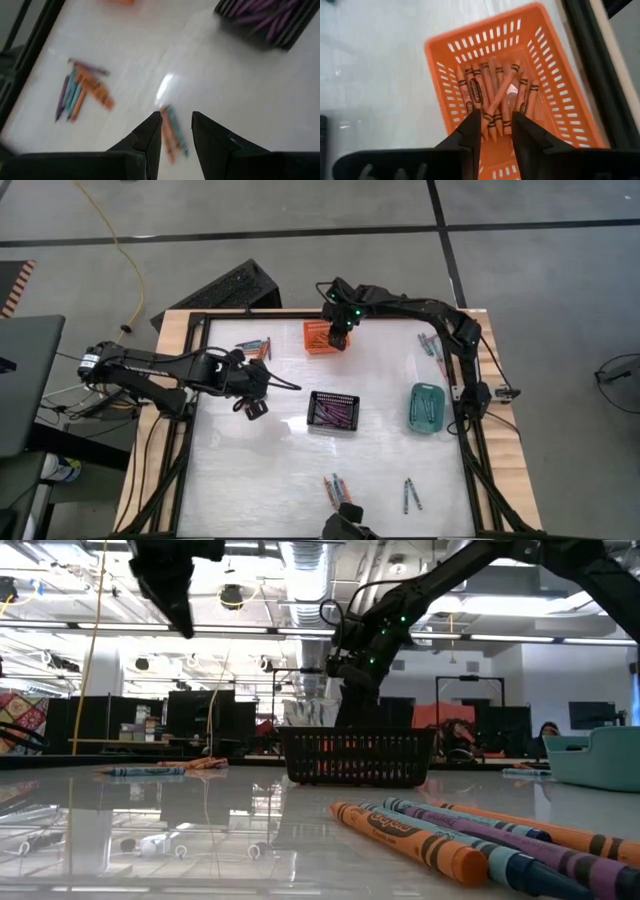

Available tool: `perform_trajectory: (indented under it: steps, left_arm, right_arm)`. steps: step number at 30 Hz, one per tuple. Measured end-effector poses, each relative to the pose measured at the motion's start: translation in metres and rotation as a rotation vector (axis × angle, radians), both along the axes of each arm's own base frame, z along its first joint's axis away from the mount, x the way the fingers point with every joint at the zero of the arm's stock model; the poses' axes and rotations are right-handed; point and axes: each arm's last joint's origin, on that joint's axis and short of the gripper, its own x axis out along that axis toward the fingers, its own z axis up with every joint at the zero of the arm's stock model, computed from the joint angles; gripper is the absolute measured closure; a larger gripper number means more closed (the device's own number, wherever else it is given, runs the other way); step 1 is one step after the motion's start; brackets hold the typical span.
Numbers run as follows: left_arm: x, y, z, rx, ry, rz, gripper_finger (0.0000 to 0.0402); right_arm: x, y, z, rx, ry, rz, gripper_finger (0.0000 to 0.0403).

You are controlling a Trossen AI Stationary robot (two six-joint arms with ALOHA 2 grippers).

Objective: Sort crayons
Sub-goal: Put the orange crayon into the orange bin

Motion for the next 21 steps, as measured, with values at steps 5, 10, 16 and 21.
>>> perform_trajectory:
  steps: [5,10,16,21]
  left_arm:
    - [-0.011,0.003,-0.011,0.010,0.077,0.054,0.0303]
    - [-0.027,0.009,-0.040,-0.079,0.103,0.137,0.0303]
    - [-0.047,0.008,-0.063,-0.188,0.098,0.204,0.0303]
    - [-0.061,0.007,-0.069,-0.221,0.078,0.231,0.0303]
  right_arm:
    - [-0.007,0.015,0.030,-0.027,-0.029,0.034,0.0300]
    - [-0.022,0.035,0.072,-0.063,-0.086,0.056,0.0300]
    - [-0.045,0.065,0.118,-0.094,-0.145,0.088,0.0300]
    - [-0.065,0.091,0.146,-0.080,-0.171,0.097,0.0300]
